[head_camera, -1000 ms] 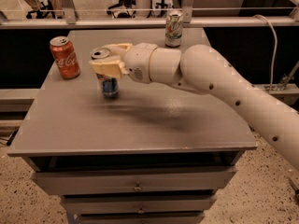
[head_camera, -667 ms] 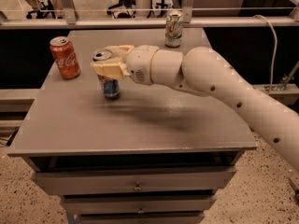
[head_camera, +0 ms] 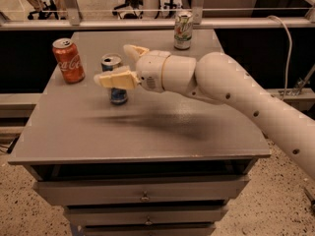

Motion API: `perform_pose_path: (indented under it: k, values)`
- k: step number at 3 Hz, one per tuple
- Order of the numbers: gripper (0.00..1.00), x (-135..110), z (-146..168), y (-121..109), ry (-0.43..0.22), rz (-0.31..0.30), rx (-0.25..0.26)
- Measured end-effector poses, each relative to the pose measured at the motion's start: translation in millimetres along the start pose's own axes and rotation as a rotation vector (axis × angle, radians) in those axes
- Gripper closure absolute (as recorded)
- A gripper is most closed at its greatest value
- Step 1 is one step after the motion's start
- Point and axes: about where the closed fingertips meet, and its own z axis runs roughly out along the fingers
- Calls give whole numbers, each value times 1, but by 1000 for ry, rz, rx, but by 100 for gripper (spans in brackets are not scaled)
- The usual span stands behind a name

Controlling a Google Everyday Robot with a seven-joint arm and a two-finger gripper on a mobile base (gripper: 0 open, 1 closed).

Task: Place redbull can upright

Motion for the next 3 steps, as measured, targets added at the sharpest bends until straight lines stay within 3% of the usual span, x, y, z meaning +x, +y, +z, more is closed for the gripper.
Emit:
perform_pose_path:
  k: [1,2,3]
  values:
    - [0,-2,-24,-1,33,-3,20]
    - [0,-21,-105,-4,123,-12,76]
    - [0,-36,-184,-10,138,4,163]
